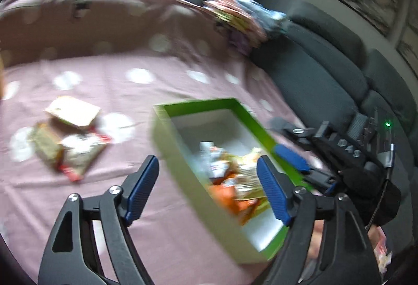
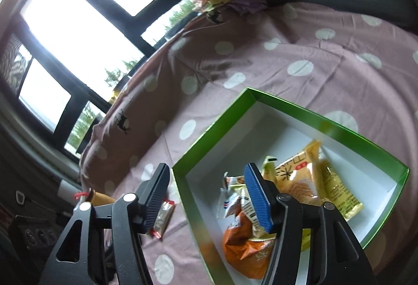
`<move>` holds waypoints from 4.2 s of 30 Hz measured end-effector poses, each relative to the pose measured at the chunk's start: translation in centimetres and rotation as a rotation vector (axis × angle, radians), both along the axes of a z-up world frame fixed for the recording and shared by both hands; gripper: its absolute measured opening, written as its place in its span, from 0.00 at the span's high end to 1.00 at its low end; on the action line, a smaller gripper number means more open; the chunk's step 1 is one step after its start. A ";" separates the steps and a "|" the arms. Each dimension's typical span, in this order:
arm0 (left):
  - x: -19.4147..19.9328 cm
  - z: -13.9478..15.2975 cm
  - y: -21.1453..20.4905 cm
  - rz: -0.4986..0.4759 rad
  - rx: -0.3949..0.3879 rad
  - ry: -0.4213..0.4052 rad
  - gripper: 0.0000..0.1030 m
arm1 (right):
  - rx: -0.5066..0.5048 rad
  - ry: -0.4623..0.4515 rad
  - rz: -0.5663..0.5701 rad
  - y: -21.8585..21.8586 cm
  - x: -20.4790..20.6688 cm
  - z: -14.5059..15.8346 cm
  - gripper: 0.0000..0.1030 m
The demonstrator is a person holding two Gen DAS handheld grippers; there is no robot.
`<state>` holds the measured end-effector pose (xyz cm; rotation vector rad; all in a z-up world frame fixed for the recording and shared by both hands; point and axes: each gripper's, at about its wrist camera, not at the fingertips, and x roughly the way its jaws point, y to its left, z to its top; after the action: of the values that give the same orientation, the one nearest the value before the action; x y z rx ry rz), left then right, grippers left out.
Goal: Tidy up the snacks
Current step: 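Move the right gripper back to the gold-wrapped bar, then grasp the gold-wrapped bar with the right gripper, then lift the gold-wrapped bar with the right gripper and carry it over the box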
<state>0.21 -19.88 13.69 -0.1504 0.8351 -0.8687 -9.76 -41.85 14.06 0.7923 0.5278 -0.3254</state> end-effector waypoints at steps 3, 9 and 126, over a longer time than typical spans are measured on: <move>0.3 -0.3 4.3 0.167 0.059 -0.001 0.17 | -0.032 -0.005 0.015 0.9 0.3 0.4 0.24; 0.1 -2.3 12.1 0.407 0.100 0.031 0.17 | -0.095 0.018 0.007 2.6 0.7 1.2 0.22; 2.2 -10.4 10.9 0.279 0.195 0.356 0.78 | 0.199 0.409 0.618 18.1 12.2 -11.3 0.67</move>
<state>2.37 -9.02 3.33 -0.2481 1.1940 -0.4993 2.43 -23.76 2.72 0.7145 1.1682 0.1482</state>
